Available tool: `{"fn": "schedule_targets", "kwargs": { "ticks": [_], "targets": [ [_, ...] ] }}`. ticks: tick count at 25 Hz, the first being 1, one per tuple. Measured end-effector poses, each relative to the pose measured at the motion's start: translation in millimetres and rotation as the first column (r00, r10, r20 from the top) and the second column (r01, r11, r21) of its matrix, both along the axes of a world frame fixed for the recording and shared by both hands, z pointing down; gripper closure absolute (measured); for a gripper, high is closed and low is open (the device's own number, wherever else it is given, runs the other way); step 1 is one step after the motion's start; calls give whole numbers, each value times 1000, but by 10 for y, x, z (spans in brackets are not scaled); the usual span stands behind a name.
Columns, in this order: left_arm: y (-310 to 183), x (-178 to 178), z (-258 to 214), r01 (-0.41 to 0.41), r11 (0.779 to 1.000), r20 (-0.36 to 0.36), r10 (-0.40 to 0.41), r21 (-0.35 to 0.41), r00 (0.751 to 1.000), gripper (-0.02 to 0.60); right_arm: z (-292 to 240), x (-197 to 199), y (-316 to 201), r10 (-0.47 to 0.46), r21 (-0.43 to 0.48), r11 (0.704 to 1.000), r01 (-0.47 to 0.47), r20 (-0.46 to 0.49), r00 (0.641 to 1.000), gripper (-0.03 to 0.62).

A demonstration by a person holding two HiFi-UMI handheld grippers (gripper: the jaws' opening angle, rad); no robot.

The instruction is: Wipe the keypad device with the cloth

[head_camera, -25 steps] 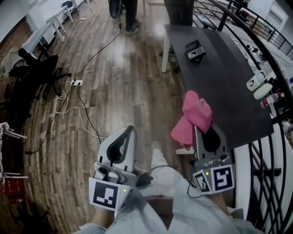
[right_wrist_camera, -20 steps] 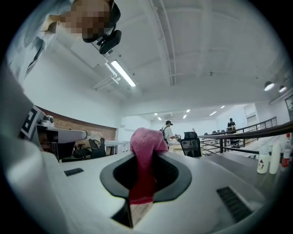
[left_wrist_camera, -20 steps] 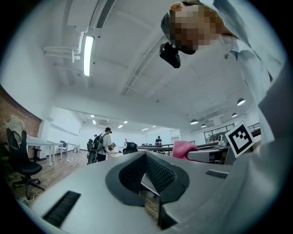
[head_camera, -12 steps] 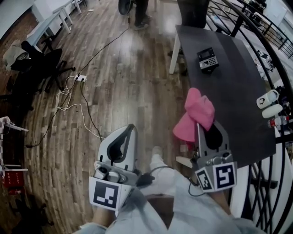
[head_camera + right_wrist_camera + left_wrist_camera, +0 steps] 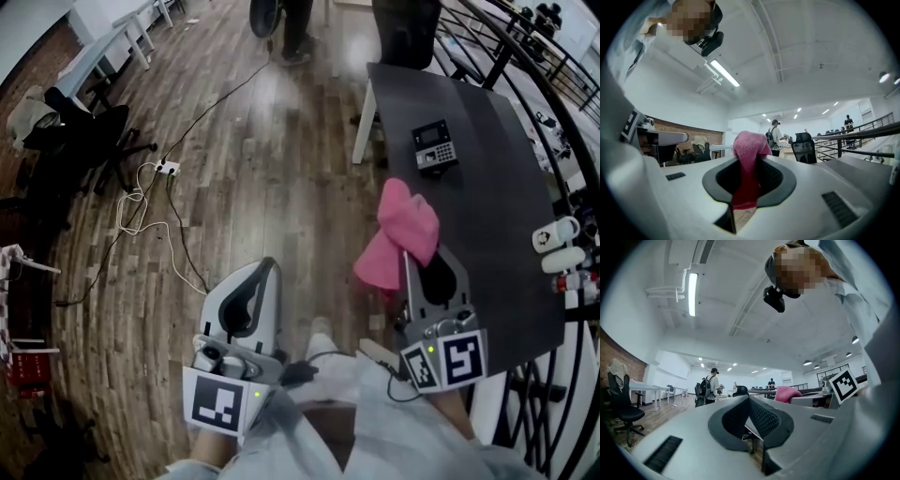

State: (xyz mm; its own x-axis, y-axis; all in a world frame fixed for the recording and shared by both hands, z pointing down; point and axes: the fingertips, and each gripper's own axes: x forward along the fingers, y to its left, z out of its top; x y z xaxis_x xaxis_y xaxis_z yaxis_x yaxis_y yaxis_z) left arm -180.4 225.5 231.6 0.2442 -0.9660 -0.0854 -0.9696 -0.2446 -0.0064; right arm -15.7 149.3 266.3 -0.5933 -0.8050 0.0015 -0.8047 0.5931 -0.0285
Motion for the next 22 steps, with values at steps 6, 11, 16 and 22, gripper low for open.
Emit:
{"fn": "schedule_targets", "kwargs": {
  "ticks": [6,11,16,22],
  "targets": [
    [-254,9,40,8,1000,-10,-9,-12,1000,578,66,-5,-264,-15,1,1000,15,-20,1000,523],
    [-405,156,9,-30,999,-8,30,-13,1000,578,126,82,-420,5,-10,1000,-5,-10,1000,523],
    [-500,190,-13,-43,999,0,43,-13,999,578,141,149,-519,26,-23,999,-26,-7,1000,523],
    [-598,167,-31,-41,999,6,41,4,999,578,142,177,-572,43,-23,999,-43,-10,999,523]
  ]
}}
